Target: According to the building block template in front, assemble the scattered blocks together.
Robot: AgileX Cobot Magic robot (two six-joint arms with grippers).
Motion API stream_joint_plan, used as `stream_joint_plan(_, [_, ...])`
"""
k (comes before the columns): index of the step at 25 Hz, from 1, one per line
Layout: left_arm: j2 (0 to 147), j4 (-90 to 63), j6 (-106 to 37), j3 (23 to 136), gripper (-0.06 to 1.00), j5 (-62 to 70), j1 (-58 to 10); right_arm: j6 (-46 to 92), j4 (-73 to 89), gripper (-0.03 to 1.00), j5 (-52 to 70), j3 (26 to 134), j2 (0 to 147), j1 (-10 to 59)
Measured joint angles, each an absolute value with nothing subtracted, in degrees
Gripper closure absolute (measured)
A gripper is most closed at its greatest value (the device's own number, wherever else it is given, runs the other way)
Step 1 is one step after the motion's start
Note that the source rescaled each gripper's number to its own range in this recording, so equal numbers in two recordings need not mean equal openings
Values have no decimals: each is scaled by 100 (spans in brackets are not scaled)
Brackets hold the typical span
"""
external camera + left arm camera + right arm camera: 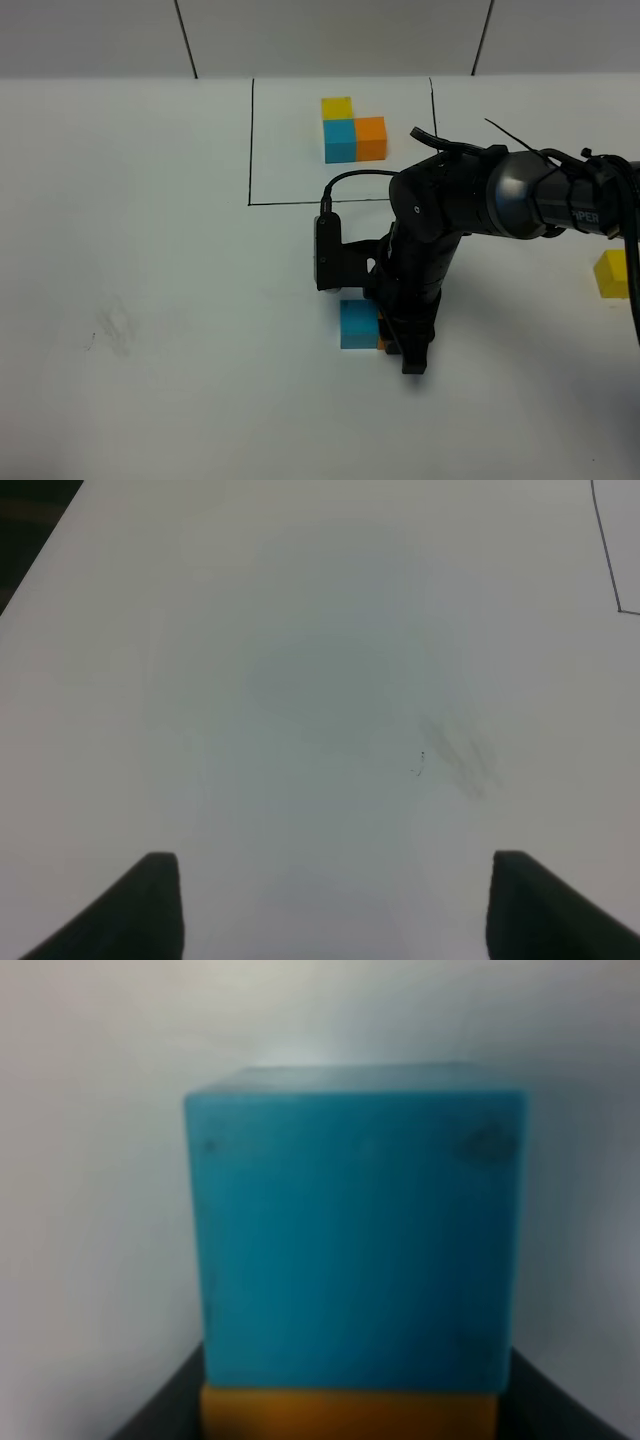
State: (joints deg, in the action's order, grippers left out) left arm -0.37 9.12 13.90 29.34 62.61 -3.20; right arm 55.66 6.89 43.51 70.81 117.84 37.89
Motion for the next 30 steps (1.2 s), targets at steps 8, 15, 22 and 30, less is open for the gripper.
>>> stream_joint_plan(8, [-37, 912, 1390, 2934, 49, 6261, -320, 5559, 689, 76, 4393, 7085, 11791, 3789])
stream_joint_plan(15, [-37, 912, 1390, 2934, 49, 6261, -320, 5314, 675, 55, 4413, 7080, 11766, 3789])
stream_joint_plan(22, [-37, 912, 1390, 2934, 49, 6261, -320, 4486, 387, 9, 4503, 7051, 11319, 3794])
stream_joint_plan(30, [-37, 912, 1390, 2934, 49, 6261, -320, 1632, -542, -2, 4622, 7051, 10088, 3782])
